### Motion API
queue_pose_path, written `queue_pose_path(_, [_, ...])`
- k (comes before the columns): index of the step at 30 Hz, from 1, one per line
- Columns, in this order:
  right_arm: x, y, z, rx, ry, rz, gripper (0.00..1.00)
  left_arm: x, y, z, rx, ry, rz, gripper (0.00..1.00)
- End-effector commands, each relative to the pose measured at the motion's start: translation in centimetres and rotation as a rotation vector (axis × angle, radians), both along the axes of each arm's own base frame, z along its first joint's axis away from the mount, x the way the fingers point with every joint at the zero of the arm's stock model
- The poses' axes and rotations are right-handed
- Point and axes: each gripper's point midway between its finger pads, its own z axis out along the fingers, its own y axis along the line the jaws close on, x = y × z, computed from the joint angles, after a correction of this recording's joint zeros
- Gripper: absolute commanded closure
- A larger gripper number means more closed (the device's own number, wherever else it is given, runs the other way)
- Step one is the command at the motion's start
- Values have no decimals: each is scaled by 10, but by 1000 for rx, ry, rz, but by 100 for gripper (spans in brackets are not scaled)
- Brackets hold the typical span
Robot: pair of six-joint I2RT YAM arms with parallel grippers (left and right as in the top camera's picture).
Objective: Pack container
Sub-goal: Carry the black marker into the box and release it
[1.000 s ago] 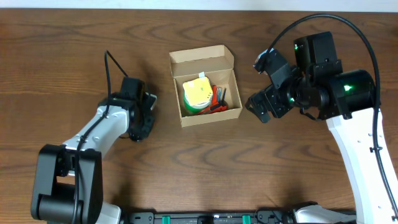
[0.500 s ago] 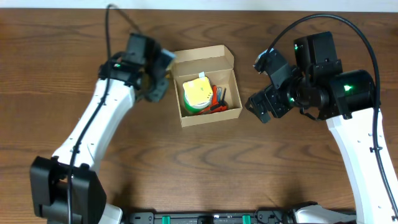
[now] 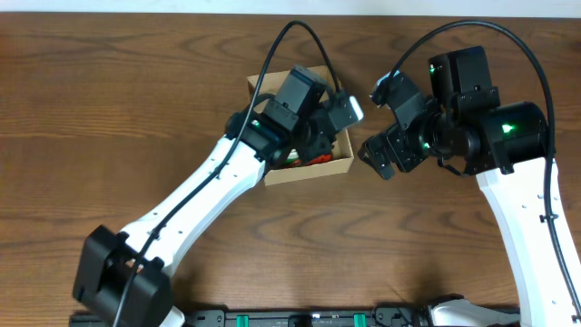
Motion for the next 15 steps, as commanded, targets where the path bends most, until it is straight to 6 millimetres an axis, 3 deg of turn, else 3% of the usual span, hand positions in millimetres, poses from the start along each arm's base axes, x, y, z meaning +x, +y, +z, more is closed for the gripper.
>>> queue_pose_path(1, [-2, -2, 4, -2, -17, 9, 1, 13, -5, -12, -59, 76, 118, 94])
queue_pose_path(7, [-2, -2, 4, -2, -17, 9, 1, 17, -26, -30, -240, 297, 307, 94])
queue_pose_path(15, [-2, -2, 4, -2, -17, 9, 1, 30, -34, -34, -449, 534, 644, 94])
